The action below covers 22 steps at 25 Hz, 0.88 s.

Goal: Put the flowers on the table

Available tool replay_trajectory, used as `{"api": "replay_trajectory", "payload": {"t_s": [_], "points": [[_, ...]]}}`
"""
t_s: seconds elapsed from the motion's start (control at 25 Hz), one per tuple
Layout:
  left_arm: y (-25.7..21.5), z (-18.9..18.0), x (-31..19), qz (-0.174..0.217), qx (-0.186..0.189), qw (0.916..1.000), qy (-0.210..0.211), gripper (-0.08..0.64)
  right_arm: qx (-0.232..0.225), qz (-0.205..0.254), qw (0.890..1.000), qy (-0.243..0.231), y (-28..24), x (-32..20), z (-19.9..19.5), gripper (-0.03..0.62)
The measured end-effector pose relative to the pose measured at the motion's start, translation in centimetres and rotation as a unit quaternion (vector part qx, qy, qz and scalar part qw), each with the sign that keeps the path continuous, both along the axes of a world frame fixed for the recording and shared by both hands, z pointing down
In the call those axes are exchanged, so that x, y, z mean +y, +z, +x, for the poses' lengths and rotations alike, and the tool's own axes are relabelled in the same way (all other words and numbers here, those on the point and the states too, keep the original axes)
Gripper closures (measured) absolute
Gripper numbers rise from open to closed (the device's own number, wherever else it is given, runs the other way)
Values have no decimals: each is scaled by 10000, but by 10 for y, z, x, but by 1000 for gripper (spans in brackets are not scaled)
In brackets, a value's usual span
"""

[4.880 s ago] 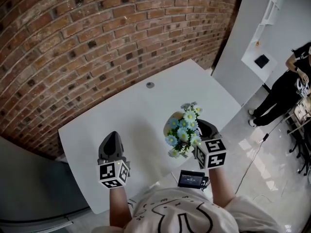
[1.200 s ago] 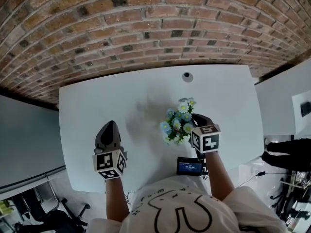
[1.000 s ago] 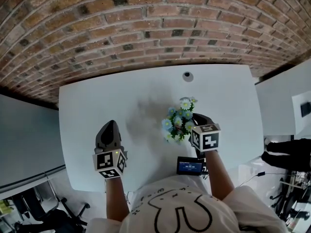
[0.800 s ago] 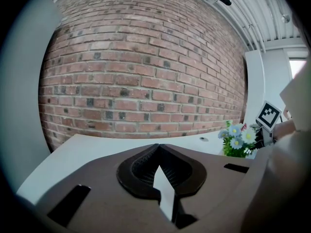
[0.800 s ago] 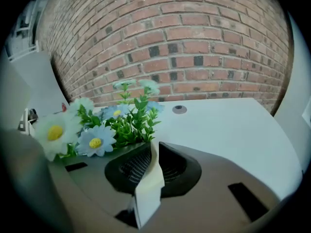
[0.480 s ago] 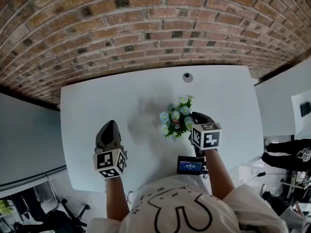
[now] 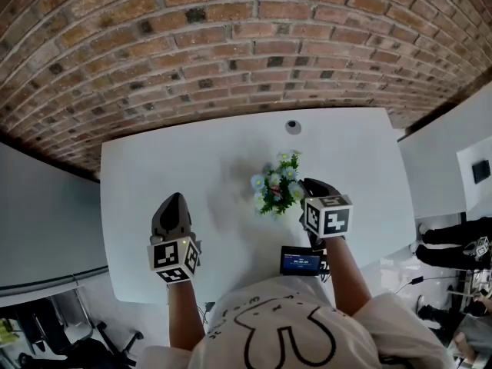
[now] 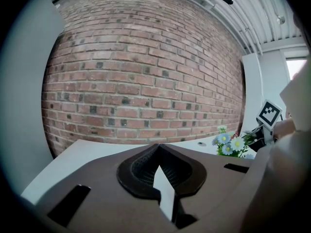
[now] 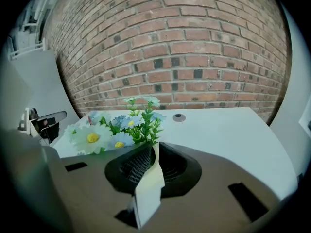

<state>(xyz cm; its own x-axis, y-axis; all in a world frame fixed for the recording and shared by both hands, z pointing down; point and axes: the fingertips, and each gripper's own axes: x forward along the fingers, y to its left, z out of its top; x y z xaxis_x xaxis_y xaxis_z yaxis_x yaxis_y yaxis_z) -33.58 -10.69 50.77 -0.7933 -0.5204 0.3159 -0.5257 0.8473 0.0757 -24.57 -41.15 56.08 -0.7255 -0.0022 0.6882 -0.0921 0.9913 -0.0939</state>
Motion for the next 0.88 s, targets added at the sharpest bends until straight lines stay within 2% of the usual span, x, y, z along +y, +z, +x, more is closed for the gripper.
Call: {"api": "replay_trajectory", "payload": {"t_s": [0.24,0.4,0.56,0.88], "points": [[-16,10,4,89,-179,9998,43,549,-203,-31,9997,133,-19,2,14,543],[-26,17,6,119,-284,9995,112,549,-515,-39,9984,243,-39,1,23,565],[-34,26,8,152,-365,9990,184,549,-739,141,9970,172,-58,6,33,575],[-52,41,21,234,-548,9976,358,549,-1099,220,9936,108,-79,29,56,575]]}}
